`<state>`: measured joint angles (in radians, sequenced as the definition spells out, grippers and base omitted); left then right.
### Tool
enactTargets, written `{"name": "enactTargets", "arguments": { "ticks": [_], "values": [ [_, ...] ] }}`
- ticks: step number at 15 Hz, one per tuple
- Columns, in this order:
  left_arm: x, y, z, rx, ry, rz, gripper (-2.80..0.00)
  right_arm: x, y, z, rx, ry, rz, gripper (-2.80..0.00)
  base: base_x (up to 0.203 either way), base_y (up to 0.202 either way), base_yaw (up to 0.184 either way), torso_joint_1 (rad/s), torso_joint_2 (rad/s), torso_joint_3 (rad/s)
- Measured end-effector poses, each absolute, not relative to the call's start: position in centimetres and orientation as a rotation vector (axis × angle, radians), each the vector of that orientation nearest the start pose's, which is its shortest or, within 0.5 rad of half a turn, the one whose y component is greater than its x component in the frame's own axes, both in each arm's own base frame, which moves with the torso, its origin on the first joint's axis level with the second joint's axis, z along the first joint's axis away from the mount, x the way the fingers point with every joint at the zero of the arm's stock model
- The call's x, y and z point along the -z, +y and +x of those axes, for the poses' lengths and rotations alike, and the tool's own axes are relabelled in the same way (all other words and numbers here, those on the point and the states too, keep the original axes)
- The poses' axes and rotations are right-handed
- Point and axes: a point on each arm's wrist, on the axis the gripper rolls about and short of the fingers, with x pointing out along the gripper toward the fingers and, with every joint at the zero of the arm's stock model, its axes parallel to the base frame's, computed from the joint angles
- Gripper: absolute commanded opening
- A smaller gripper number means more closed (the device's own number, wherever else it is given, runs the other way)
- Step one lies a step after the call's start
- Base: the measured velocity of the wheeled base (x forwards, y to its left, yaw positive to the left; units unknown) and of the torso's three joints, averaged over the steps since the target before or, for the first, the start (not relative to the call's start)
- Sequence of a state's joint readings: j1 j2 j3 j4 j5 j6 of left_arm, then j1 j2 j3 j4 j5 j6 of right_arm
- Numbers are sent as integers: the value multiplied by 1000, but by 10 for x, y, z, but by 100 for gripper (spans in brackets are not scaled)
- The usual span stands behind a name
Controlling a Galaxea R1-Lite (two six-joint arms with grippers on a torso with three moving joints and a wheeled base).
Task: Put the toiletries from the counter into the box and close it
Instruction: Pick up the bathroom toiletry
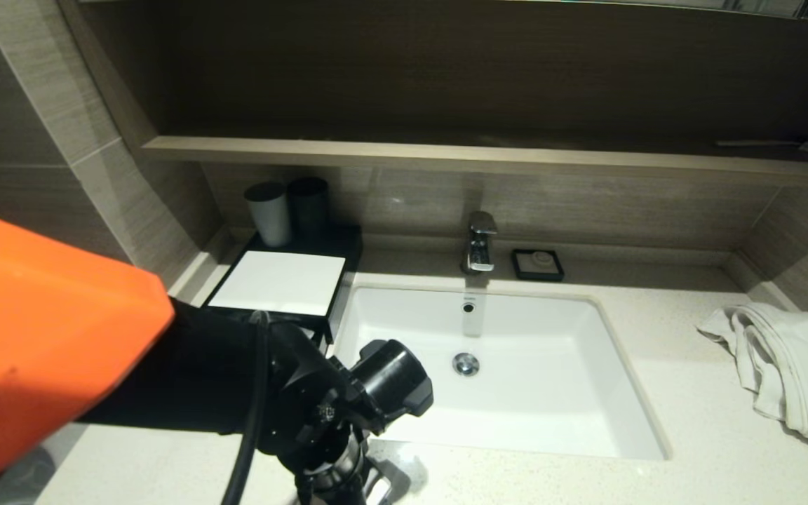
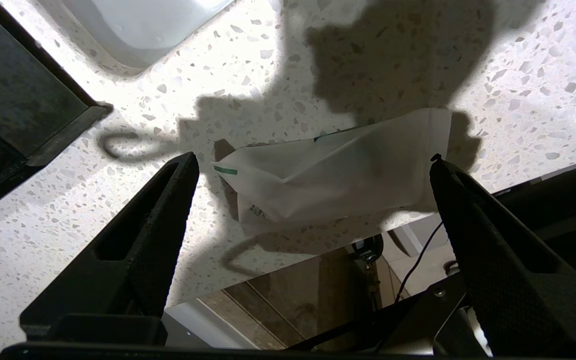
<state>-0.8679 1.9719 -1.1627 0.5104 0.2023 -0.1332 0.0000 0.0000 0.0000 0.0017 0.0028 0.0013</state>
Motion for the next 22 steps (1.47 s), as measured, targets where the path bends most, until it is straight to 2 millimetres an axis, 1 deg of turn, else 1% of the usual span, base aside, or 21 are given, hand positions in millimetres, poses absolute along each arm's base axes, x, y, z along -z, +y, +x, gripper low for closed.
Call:
{"name": "enactTargets", "arguments": {
  "ticks": [6,7,8,16,22],
  "values": [
    [-99,-242,209,479,1190,571,0,-75,0,-23,-3,2,2,-280,0,0,0,0,0,0],
    [-99,-242,209,479,1189,570,-101,-75,0,-23,-2,2,1,-280,0,0,0,0,0,0],
    [-99,-242,209,479,1189,570,-280,-75,0,-23,-2,2,1,-280,0,0,0,0,0,0],
    [-100,-242,210,478,1183,563,-280,-75,0,-23,-3,2,2,-280,0,0,0,0,0,0],
    [-104,-242,210,472,1168,539,-280,-75,0,-23,-2,1,1,-280,0,0,0,0,0,0]
  ]
}}
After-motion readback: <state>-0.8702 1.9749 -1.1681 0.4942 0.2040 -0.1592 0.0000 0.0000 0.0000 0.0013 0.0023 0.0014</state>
